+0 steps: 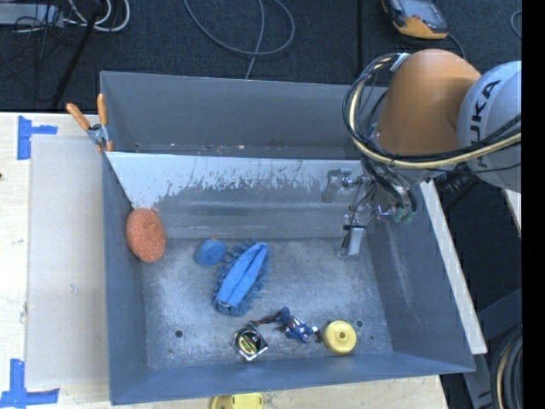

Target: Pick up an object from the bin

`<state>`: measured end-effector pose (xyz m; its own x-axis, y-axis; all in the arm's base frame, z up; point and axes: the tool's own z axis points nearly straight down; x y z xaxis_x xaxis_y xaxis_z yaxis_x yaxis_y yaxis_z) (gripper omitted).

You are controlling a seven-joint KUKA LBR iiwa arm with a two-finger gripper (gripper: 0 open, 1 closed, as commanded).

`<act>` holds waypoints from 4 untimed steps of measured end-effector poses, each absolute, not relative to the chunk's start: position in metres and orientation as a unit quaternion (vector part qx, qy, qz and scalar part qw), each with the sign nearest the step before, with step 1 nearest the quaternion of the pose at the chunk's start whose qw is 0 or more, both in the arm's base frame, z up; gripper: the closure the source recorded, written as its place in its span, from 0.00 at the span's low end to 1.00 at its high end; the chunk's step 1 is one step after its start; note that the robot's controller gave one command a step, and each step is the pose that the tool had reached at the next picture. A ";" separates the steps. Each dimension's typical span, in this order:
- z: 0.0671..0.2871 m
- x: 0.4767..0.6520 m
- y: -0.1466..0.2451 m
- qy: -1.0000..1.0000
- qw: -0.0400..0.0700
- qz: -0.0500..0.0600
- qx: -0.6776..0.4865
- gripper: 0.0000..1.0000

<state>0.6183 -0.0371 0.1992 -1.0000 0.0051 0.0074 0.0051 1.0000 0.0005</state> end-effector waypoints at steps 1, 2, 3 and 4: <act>0.204 0.619 -0.037 -1.000 0.000 0.000 -0.002 0.00; 0.156 0.613 -0.033 -1.000 -0.003 0.000 -0.006 0.00; 0.127 0.560 -0.018 -0.999 0.001 0.000 -0.039 0.00; 0.099 0.554 -0.008 -0.999 0.003 0.000 -0.041 0.00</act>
Offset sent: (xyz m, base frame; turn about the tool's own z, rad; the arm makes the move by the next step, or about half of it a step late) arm -0.0168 0.0114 -0.1066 0.0221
